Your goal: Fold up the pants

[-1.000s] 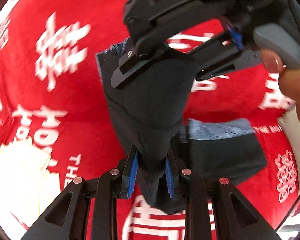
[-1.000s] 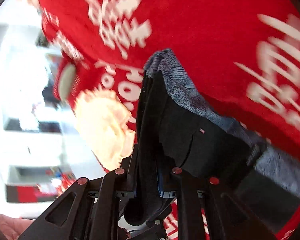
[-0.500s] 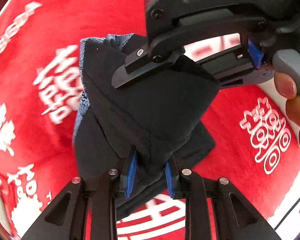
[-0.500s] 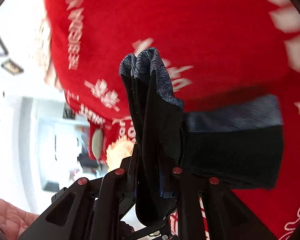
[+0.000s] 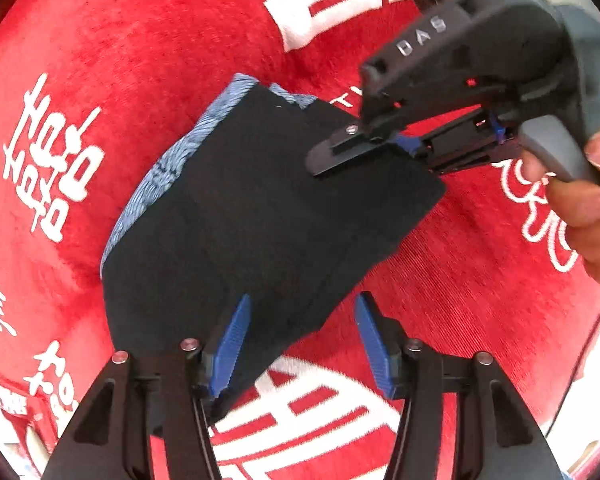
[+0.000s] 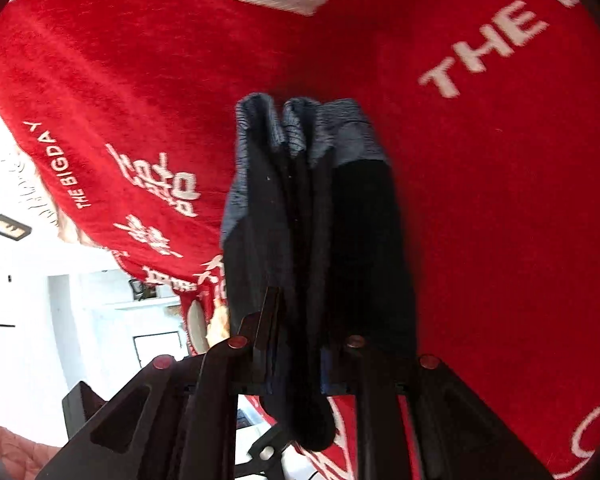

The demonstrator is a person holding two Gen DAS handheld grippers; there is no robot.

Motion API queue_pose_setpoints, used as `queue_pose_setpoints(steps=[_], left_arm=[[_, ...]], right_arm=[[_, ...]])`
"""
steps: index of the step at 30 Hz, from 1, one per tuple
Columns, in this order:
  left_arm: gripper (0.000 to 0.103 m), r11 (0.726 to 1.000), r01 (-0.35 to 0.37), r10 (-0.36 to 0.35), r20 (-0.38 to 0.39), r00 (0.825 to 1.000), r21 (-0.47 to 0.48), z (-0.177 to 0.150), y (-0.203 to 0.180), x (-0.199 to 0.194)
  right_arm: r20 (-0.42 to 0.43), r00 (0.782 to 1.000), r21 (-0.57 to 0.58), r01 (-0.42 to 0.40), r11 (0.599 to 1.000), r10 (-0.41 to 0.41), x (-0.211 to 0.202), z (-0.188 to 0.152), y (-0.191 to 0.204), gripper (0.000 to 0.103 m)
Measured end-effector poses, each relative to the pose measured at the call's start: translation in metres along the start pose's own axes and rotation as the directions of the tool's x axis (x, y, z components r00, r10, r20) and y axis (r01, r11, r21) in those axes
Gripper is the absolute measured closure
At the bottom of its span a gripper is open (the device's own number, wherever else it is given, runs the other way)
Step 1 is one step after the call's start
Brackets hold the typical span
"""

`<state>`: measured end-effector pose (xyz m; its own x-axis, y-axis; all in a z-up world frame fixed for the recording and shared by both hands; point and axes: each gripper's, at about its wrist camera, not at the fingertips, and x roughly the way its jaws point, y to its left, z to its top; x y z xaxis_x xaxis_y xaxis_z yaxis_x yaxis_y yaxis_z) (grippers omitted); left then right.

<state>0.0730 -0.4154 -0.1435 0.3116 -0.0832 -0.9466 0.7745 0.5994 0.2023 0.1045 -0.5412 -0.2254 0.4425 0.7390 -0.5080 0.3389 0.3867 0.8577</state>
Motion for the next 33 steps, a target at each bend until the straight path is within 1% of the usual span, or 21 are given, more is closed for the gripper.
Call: queue_pose_setpoints(steps=[2, 3, 4, 5, 6, 7, 8, 11, 14, 16, 18, 21, 23, 24, 26, 27, 28, 30, 31, 32, 33], left_arm=[[0.047, 0.999, 0.022, -0.022, 0.009, 1.000, -0.042, -0.005, 0.015, -0.013], [0.047, 0.997, 0.028, -0.027, 0.016, 1.000, -0.076, -0.008, 0.026, -0.020], [0.047, 0.994, 0.028, -0.025, 0.022, 0.999, -0.110, -0.010, 0.037, -0.026], [0.047, 0.987, 0.025, -0.021, 0.027, 0.999, -0.161, -0.012, 0.053, -0.031], [0.047, 0.979, 0.021, -0.015, 0.030, 0.999, -0.205, -0.013, 0.066, -0.033], [0.047, 0.968, 0.012, -0.004, 0.033, 0.999, -0.252, -0.014, 0.082, -0.035], [0.047, 0.954, 0.001, 0.009, 0.033, 0.999, -0.301, -0.016, 0.099, -0.034], [0.047, 0.916, -0.031, 0.033, -0.002, 0.999, -0.401, -0.022, 0.140, -0.021], [0.047, 0.879, -0.043, 0.037, -0.021, 0.999, -0.475, -0.027, 0.166, -0.004], [0.047, 0.867, -0.048, 0.039, -0.028, 0.999, -0.496, -0.029, 0.178, 0.004], [0.047, 0.857, -0.050, 0.038, -0.033, 0.999, -0.513, -0.031, 0.186, 0.012], [0.047, 0.839, -0.020, 0.005, -0.029, 1.000, -0.544, -0.036, 0.192, 0.026], [0.047, 0.822, -0.006, -0.025, -0.047, 0.999, -0.569, -0.040, 0.192, 0.038], [0.047, 0.816, 0.001, -0.038, -0.052, 0.998, -0.578, -0.043, 0.191, 0.042], [0.047, 0.813, 0.017, -0.056, -0.049, 0.997, -0.582, -0.047, 0.188, 0.045], [0.047, 0.817, 0.020, -0.059, -0.048, 0.997, -0.577, -0.048, 0.186, 0.046], [0.047, 0.823, 0.017, -0.054, -0.048, 0.997, -0.568, -0.050, 0.182, 0.046], [0.046, 0.833, 0.014, -0.048, -0.048, 0.998, -0.553, -0.052, 0.177, 0.045], [0.042, 0.837, 0.013, -0.048, -0.050, 0.998, -0.547, -0.053, 0.175, 0.044], [0.029, 0.836, 0.019, -0.058, -0.055, 0.997, -0.548, -0.053, 0.174, 0.046], [0.026, 0.830, 0.038, -0.082, -0.055, 0.995, -0.556, -0.056, 0.173, 0.048]], right_arm=[[-0.010, 0.998, -0.025, 0.069, 0.997, -0.070, -0.003, -0.004, 0.009, 0.074], [-0.007, 0.993, -0.040, 0.116, 0.992, -0.117, -0.007, -0.004, 0.015, 0.066], [0.005, 0.984, -0.054, 0.180, 0.982, -0.180, -0.010, -0.005, 0.023, 0.052], [0.022, 0.966, -0.074, 0.260, 0.963, -0.259, -0.013, -0.006, 0.031, 0.044], [0.042, 0.948, -0.095, 0.319, 0.943, -0.317, -0.015, -0.005, 0.040, 0.039], [0.075, 0.924, -0.128, 0.382, 0.915, -0.375, -0.022, -0.008, 0.050, 0.039], [0.110, 0.912, -0.160, 0.409, 0.899, -0.395, -0.026, -0.008, 0.063, 0.039], [0.160, 0.905, -0.215, 0.422, 0.881, -0.395, -0.029, 0.002, 0.090, 0.039], [0.164, 0.884, -0.252, 0.466, 0.848, -0.437, -0.006, 0.024, 0.105, 0.044], [0.173, 0.878, -0.284, 0.478, 0.831, -0.446, 0.016, 0.041, 0.110, 0.052], [0.175, 0.859, -0.311, 0.512, 0.801, -0.482, 0.036, 0.060, 0.112, 0.058], [0.146, 0.858, -0.314, 0.512, 0.799, -0.492, 0.049, 0.072, 0.103, 0.066], [0.142, 0.853, -0.328, 0.519, 0.789, -0.502, 0.053, 0.073, 0.102, 0.078], [0.139, 0.853, -0.344, 0.518, 0.783, -0.504, 0.055, 0.072, 0.103, 0.091], [0.141, 0.849, -0.368, 0.523, 0.769, -0.510, 0.052, 0.067, 0.105, 0.095], [0.143, 0.841, -0.381, 0.533, 0.756, -0.522, 0.050, 0.064, 0.106, 0.095], [0.143, 0.827, -0.394, 0.551, 0.735, -0.543, 0.048, 0.060, 0.106, 0.096], [0.133, 0.808, -0.403, 0.573, 0.714, -0.574, 0.047, 0.055, 0.100, 0.097], [0.129, 0.797, -0.401, 0.586, 0.704, -0.590, 0.045, 0.053, 0.096, 0.100], [0.125, 0.769, -0.389, 0.619, 0.682, -0.627, 0.044, 0.051, 0.088, 0.103], [0.123, 0.756, -0.379, 0.634, 0.673, -0.643, 0.043, 0.051, 0.083, 0.103]])
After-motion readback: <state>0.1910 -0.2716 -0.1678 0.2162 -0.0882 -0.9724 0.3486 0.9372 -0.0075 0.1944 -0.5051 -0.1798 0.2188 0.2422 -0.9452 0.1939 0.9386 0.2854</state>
